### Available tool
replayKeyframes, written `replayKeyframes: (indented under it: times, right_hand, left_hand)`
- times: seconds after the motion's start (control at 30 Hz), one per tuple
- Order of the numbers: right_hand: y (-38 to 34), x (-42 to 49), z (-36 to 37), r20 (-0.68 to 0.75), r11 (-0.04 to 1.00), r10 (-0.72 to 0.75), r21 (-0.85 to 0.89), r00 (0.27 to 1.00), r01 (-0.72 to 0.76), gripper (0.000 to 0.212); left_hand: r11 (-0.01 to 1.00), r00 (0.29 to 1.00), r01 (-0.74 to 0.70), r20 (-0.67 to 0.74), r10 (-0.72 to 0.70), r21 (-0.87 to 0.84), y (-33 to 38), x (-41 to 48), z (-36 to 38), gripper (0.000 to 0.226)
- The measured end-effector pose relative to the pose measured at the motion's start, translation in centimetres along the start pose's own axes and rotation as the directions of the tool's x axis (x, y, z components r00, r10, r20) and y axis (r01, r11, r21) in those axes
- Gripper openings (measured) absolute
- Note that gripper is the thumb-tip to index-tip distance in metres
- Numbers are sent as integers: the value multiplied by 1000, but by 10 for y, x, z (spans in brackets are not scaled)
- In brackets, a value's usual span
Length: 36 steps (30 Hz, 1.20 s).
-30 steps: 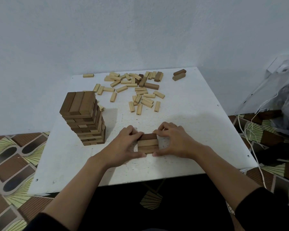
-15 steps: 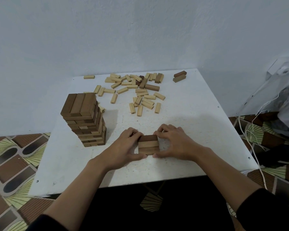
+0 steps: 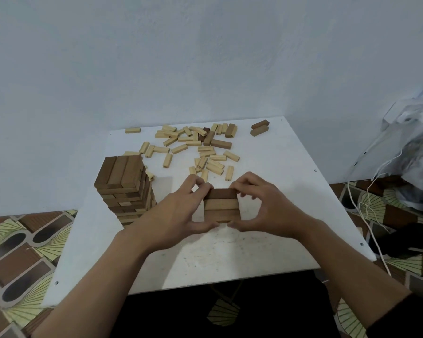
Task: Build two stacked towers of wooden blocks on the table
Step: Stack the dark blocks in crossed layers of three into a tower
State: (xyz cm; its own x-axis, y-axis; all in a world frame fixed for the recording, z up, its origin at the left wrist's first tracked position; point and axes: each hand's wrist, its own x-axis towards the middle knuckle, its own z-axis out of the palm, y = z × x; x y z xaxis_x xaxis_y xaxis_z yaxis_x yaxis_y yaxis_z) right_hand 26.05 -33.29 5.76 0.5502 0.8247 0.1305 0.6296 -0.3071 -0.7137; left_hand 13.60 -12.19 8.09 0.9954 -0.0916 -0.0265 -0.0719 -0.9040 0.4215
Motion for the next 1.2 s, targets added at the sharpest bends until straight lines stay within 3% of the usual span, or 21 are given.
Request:
replayKeyframes:
  times: [0.23,0.53,0.73,0.9,1.2]
  right_hand:
    - [-47,14,-34,-130,983,-181,-67,975,173,59]
    - [-106,52,-32,-155,965,-263,-34,952,260,58]
    - [-129,85,-13,-99,964,-263,-75,960,256,61]
    - [-146,115,3,-32,967,-211,-156,977,204,77]
    - [-152,138,23,20,956,-104,-274,994,105,68]
  left_hand:
    - [994,992,-32,-117,44,102,25,-18,-61,64]
    - [970,966,-55,-232,112,237,2,-50,-123,75]
    - [973,970,-42,-226,95,225,-30,-67,-147,76]
    - [983,983,28,-182,6,184,-63,-73,-160,72]
    - [997,995,75,-70,-73,25,-111,-65,-156,53]
